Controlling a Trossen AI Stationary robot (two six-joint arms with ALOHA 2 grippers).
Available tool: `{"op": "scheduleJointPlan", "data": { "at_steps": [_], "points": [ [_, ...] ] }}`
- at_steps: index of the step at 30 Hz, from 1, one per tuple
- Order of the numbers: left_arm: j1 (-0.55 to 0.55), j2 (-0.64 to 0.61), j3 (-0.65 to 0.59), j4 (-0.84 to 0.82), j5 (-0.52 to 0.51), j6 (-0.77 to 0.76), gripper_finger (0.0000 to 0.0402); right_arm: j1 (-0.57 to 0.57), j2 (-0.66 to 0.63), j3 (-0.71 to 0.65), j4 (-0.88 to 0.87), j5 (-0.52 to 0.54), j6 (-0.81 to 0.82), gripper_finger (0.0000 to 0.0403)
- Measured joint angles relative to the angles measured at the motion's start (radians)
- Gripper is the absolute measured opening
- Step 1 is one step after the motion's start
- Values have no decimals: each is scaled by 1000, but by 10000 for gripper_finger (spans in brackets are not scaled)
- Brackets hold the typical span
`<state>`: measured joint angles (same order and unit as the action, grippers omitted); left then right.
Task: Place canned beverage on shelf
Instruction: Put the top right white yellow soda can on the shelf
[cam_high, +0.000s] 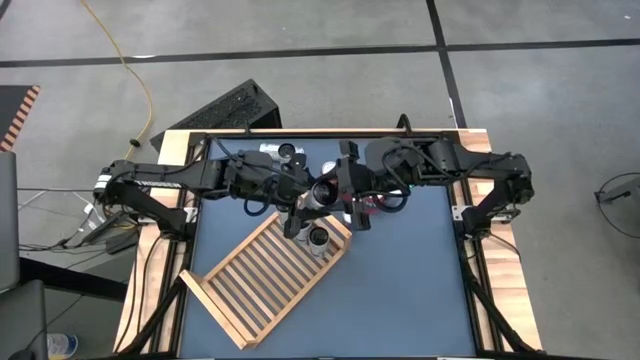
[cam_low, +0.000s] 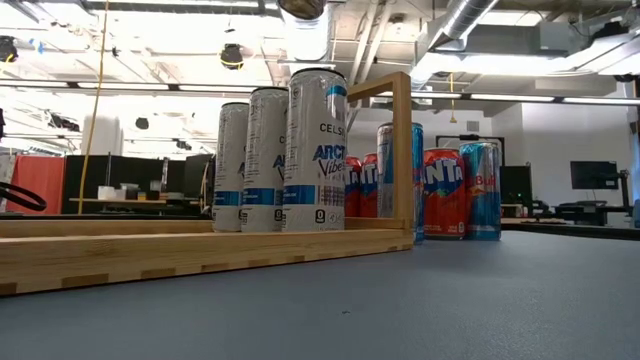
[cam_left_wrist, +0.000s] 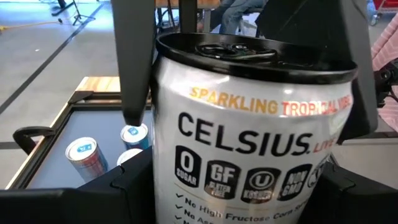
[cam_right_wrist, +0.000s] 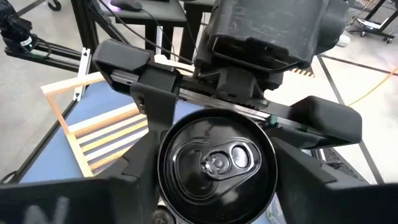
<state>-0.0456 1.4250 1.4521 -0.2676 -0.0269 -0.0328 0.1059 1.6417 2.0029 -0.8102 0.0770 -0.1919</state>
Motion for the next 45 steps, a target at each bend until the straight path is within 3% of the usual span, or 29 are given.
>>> {"op": "scheduleJointPlan", "data": {
  "at_steps": [5, 16, 33, 45],
  "points": [
    [0, 0, 0, -18, -2, -1, 256, -9, 0, 1, -34, 0, -15, 211],
    [0, -1, 0, -58, 2, -9, 256, -31, 0, 0, -127, 21, -46, 328],
    [0, 0, 0, -184, -9, -6, 256, -22, 50, 1, -185, 56, -120, 321],
    [2, 1, 0, -339, -74, -11, 256, -14, 95, 0, -175, 60, -128, 321]
  ]
}}
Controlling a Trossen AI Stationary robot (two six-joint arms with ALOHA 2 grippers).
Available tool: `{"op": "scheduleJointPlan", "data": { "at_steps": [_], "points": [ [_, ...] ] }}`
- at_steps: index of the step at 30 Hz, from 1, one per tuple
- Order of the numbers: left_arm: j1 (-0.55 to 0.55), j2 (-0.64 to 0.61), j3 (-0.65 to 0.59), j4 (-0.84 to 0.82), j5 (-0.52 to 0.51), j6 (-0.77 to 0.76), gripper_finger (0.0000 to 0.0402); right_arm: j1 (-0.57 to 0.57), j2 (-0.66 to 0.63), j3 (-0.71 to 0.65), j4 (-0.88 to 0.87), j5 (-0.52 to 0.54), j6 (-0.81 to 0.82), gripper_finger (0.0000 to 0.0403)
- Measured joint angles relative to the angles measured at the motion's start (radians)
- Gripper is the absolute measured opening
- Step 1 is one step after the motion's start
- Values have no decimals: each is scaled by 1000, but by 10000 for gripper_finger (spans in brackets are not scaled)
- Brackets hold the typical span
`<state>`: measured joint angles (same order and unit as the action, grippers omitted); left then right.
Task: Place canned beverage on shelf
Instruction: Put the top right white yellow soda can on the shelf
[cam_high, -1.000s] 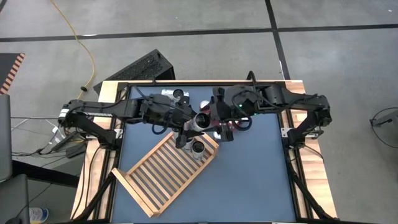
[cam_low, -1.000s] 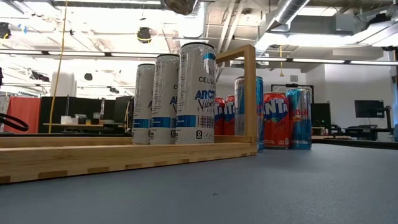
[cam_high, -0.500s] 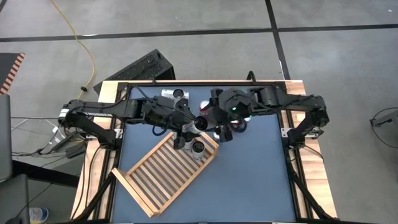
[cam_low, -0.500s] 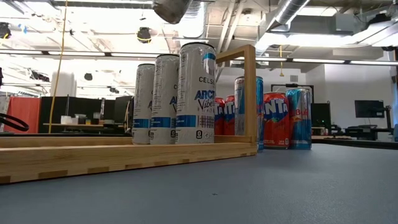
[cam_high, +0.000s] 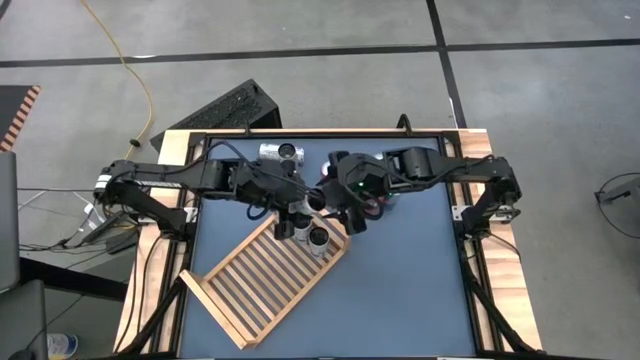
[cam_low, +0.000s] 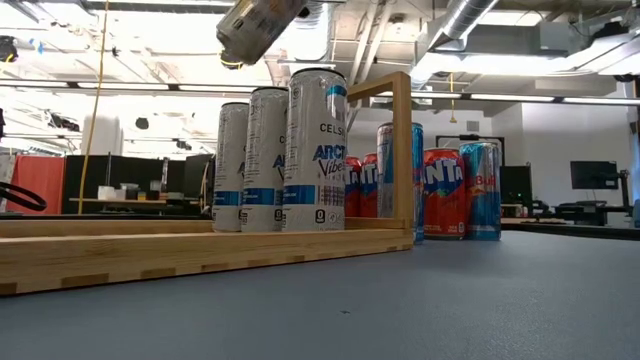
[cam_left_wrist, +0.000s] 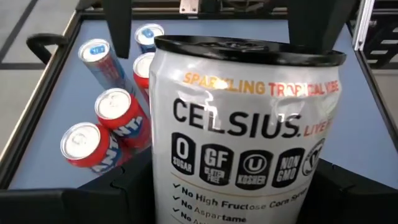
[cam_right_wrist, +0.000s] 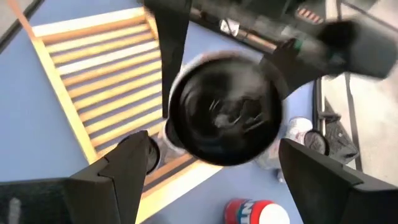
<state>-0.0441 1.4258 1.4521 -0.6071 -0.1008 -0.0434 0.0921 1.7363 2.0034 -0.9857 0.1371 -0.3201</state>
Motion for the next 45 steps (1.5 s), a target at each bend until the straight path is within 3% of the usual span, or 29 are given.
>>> {"op": "scheduleJointPlan", "data": {
  "at_steps": [23, 45],
  "points": [
    [0, 49, 0, 44, 23, -5, 256, -1, 4, 0, 23, -5, -21, 320],
    [-1, 48, 0, 38, 16, 0, 256, 11, 51, -1, 23, -20, -2, 280]
  ]
}}
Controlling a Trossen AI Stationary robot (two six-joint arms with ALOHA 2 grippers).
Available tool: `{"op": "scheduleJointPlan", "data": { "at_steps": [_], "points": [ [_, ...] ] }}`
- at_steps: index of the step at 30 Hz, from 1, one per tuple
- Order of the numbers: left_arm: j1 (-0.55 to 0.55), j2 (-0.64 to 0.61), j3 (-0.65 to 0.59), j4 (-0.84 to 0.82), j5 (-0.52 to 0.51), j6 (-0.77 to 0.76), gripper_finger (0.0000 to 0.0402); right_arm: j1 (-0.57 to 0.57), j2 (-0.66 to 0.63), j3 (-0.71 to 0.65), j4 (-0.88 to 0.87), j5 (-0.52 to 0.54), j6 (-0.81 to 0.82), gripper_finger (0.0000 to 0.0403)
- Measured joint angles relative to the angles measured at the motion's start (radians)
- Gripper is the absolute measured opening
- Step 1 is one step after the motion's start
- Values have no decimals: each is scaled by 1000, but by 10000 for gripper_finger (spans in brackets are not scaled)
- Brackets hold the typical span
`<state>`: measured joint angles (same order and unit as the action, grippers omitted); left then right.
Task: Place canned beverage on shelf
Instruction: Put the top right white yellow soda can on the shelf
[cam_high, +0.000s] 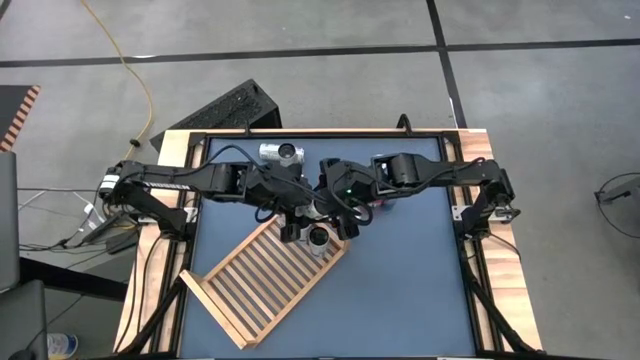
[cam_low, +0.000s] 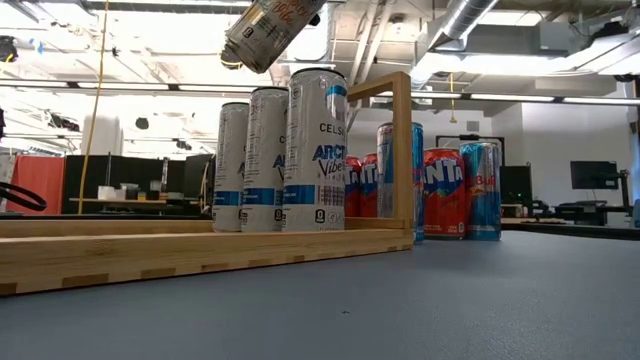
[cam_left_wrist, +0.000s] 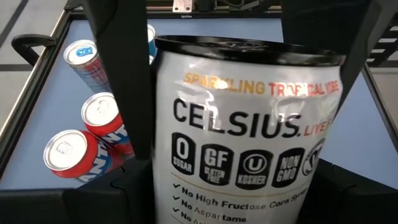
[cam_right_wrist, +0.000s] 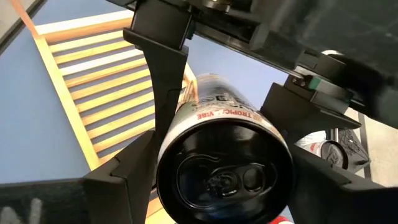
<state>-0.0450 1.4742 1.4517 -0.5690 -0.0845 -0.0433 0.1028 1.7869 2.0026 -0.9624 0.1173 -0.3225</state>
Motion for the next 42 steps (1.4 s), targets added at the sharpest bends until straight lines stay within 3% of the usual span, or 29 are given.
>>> {"op": "scheduleJointPlan", "data": {
  "at_steps": [6, 12, 20, 27, 33, 38, 42],
  "points": [
    [0, 0, 0, -1, -2, 9, 256, 0, -7, 0, 0, 15, 0, 263],
    [0, 0, 0, -6, -1, 17, 256, 2, -7, 0, 6, 15, 0, 186],
    [0, 0, 0, 0, 0, 6, 259, -1, -8, 0, 5, 14, -2, 184],
    [2, 0, 48, -34, 69, -63, 287, 3, -14, 0, 10, 13, 6, 184],
    [1, -1, 170, -196, 69, -69, 296, 8, -22, 1, 46, 15, 7, 184],
    [-4, -3, 323, -465, 64, -119, 297, 8, -15, 0, 105, 15, -2, 184],
    [-29, -4, 452, -632, -15, -143, 298, 8, 17, 0, 199, 15, -50, 184]
  ]
}}
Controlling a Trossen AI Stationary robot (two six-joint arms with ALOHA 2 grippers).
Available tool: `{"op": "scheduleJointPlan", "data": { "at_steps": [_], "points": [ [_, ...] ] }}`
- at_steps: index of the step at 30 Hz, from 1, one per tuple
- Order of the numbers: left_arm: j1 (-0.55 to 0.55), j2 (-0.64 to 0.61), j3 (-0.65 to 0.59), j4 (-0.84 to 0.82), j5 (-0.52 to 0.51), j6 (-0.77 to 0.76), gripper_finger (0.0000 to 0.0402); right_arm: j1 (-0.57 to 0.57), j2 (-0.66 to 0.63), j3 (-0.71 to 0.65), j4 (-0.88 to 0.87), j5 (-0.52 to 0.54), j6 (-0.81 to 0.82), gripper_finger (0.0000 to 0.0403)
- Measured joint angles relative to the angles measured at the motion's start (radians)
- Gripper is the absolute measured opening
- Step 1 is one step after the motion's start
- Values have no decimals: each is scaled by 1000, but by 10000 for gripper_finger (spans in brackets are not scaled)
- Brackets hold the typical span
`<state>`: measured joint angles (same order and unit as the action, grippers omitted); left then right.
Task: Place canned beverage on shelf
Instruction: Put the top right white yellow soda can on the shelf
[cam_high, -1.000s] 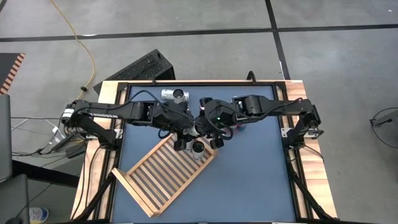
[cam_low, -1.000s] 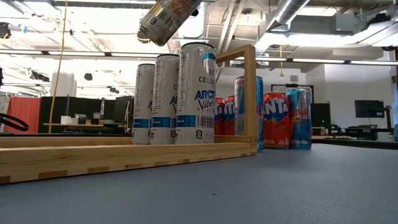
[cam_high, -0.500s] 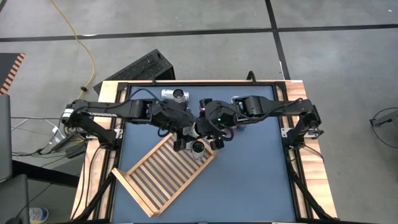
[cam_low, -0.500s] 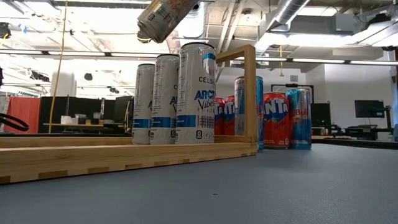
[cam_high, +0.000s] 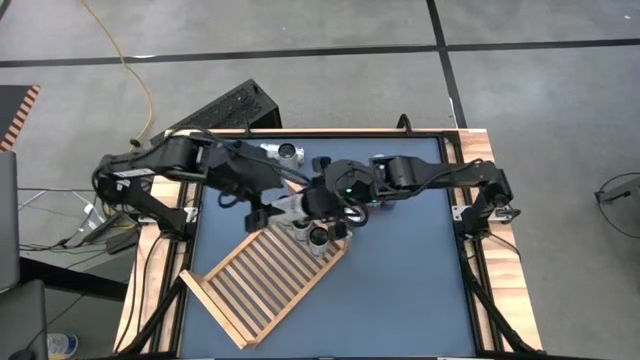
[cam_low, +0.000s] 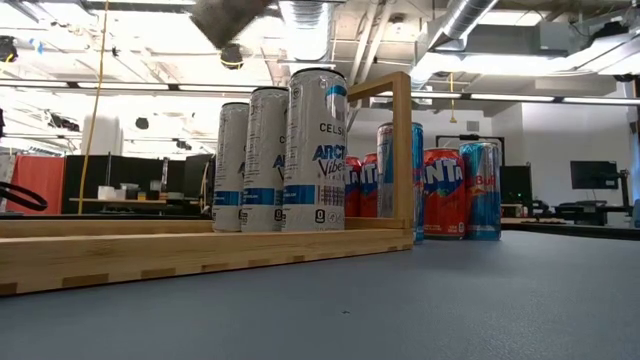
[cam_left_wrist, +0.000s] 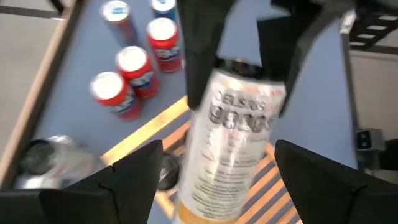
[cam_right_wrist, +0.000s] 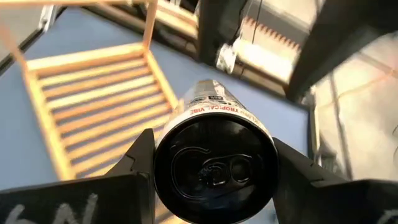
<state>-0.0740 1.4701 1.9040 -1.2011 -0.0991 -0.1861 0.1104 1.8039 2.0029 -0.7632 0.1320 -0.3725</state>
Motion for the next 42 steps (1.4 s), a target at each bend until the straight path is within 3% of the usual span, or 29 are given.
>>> {"op": "scheduleJointPlan", "data": {
  "at_steps": [5, 9, 14, 16, 21, 32, 42],
  "points": [
    [-50, -11, 120, -92, -143, -24, 298, -6, 40, 18, 99, -2, -36, 184],
    [-80, -33, 155, -95, -209, -49, 298, -13, 135, 76, 79, -3, -72, 184],
    [-99, -51, 155, -100, -241, -93, 298, -12, 312, 256, -62, -5, -145, 184],
    [-103, -58, 155, -104, -253, -100, 298, -18, 376, 354, -107, -51, -156, 184],
    [-106, -58, 155, -105, -259, -110, 298, -43, 366, 315, -6, -139, -206, 184],
    [-106, -58, 155, -111, -269, -124, 298, -53, 432, 350, -129, -126, -326, 184],
    [-106, -58, 154, -112, -281, -130, 298, 4, 494, 351, -164, -32, -474, 184]
  ]
}}
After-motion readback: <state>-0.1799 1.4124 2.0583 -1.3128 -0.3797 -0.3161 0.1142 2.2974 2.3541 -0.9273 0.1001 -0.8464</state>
